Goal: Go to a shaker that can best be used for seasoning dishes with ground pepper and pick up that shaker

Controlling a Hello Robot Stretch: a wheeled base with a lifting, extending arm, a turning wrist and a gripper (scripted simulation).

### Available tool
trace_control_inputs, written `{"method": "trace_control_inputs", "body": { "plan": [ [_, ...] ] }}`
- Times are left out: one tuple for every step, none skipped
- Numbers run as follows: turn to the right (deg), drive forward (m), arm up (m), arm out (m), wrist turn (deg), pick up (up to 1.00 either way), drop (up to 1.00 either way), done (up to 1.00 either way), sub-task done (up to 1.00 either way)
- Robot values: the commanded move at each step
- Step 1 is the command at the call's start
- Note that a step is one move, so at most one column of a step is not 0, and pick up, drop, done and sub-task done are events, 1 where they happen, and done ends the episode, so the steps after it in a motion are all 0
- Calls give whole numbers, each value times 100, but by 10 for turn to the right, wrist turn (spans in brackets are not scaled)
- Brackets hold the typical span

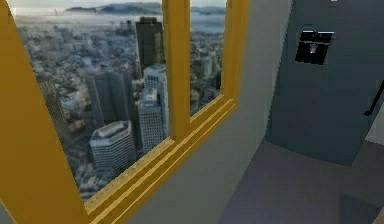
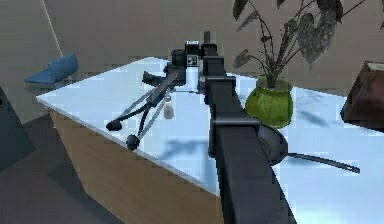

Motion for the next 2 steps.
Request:
{"method": "trace_control_inputs", "body": {
  "plan": [
    [0,0,0,0,450,0,0,0,0],
    [0,0,0,0,450,0,0,0,0]
  ]
}}
